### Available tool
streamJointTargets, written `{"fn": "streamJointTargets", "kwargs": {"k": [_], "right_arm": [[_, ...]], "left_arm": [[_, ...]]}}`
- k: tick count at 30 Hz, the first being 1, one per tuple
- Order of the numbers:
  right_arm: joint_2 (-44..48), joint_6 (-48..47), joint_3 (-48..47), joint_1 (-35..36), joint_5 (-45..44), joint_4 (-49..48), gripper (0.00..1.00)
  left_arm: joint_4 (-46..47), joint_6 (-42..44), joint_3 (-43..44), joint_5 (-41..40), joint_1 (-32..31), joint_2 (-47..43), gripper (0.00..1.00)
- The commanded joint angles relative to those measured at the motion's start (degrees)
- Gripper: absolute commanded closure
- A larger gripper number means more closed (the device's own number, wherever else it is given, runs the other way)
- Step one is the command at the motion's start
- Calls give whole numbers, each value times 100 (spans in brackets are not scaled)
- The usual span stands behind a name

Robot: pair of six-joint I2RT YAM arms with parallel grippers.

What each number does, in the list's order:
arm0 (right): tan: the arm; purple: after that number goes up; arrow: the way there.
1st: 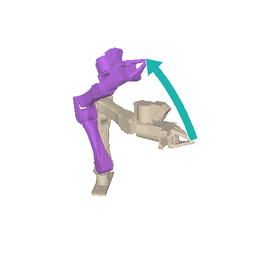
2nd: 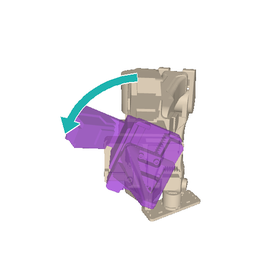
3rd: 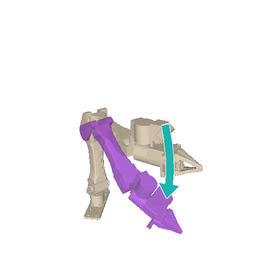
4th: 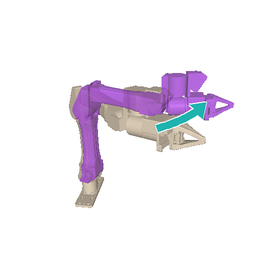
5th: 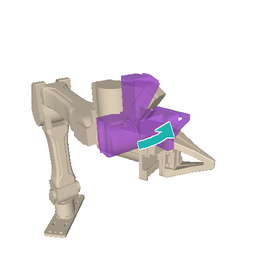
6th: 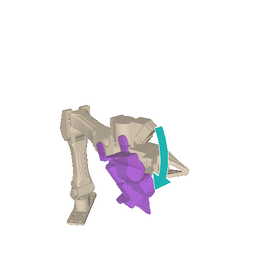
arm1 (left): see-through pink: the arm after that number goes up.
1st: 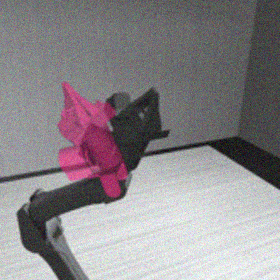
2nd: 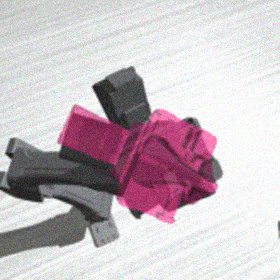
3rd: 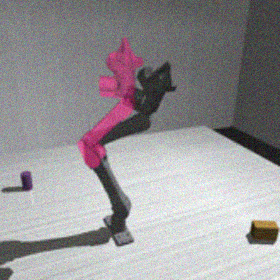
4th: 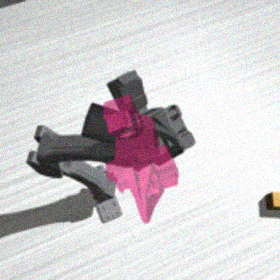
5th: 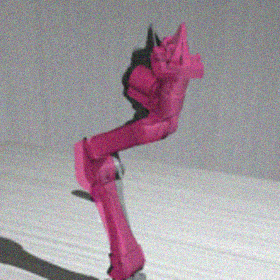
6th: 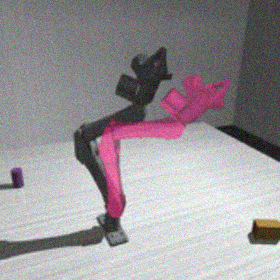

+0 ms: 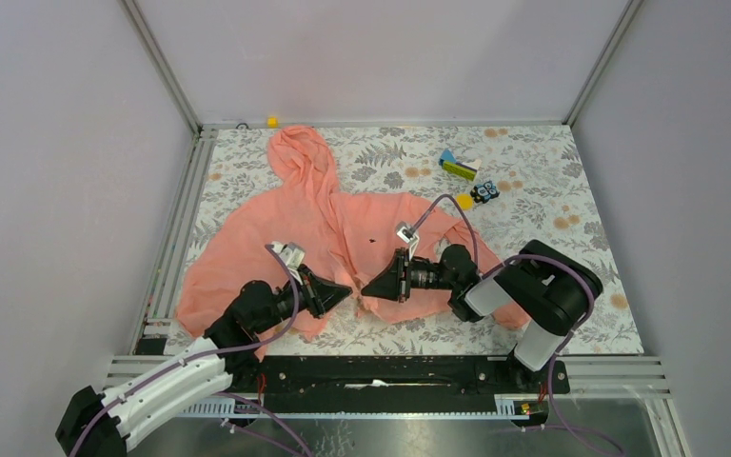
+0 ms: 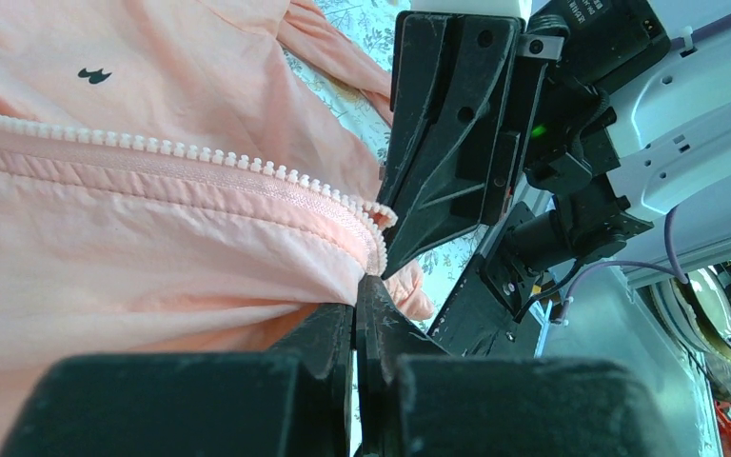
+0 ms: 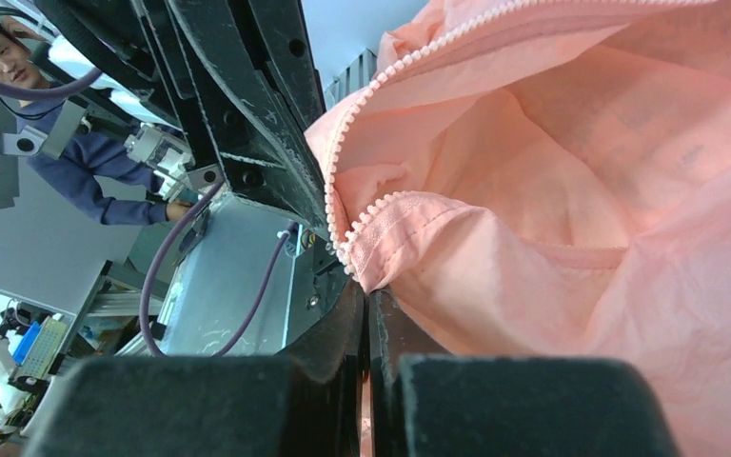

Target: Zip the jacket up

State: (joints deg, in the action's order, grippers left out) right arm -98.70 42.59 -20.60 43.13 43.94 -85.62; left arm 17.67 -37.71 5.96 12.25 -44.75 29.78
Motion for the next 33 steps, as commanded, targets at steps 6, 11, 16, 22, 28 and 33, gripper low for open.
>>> {"fn": "streamJointTargets", "kwargs": {"k": [6, 11, 16, 22, 28, 33], "right_arm": [[312, -49, -60, 62, -224, -1089, 100], [333, -192, -71, 56, -88, -1090, 100], [276, -273, -153, 60, 171, -1094, 100], [439, -224, -186, 56, 188, -1090, 100], [388, -83, -283, 56, 457, -1098, 100], [328, -23, -389, 66, 588, -1098, 100]], "left_arm": [[209, 33, -221, 87, 24, -424, 100], [108, -2, -284, 17, 20, -713, 100], [158, 1, -244, 39, 15, -523, 100], [149, -26, -128, 35, 21, -342, 100], [495, -401, -303, -25, 17, -670, 100], [964, -719, -547, -59, 19, -685, 100]]}}
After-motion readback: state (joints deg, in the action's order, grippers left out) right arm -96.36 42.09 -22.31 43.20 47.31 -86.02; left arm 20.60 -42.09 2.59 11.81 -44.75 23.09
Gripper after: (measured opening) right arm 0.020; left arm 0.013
